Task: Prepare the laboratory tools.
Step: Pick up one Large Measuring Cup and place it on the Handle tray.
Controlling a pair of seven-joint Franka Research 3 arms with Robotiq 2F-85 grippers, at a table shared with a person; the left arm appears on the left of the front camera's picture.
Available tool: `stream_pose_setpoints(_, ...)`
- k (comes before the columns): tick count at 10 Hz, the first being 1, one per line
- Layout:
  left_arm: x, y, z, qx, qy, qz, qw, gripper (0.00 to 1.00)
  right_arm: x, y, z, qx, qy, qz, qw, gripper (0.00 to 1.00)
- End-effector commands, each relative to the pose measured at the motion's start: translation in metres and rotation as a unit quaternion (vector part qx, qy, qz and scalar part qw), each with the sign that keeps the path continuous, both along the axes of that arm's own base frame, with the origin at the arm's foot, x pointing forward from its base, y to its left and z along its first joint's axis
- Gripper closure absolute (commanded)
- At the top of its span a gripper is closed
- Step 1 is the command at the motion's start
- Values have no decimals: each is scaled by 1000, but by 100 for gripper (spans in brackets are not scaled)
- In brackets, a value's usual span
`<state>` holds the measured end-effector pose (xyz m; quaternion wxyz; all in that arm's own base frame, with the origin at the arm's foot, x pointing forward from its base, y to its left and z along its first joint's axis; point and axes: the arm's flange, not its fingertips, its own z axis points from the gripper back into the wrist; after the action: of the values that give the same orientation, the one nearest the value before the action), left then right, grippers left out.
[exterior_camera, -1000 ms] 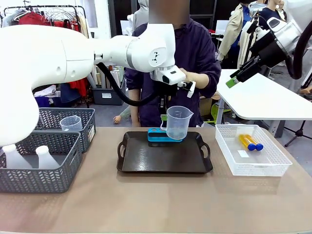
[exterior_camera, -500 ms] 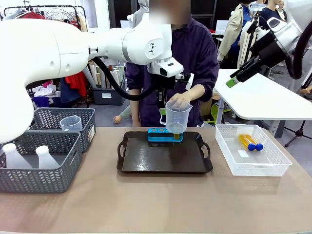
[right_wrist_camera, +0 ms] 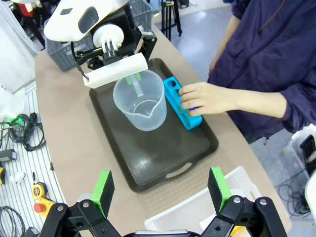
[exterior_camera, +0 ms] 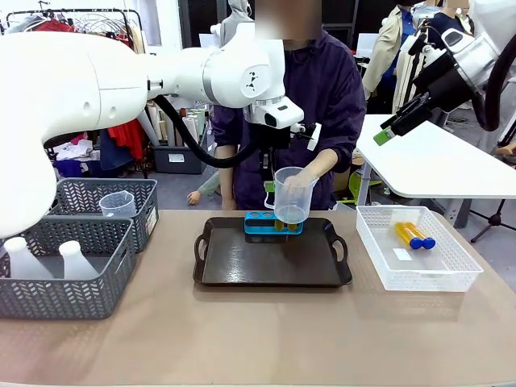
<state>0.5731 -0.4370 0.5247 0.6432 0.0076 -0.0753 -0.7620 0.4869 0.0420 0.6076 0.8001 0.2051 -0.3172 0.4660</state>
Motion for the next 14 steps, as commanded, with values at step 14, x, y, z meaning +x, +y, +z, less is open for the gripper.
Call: stream_pose_setpoints(14,6,-30,-43,6,-2,-36,999,100,0,0,1,-1,-2,4,1000,0)
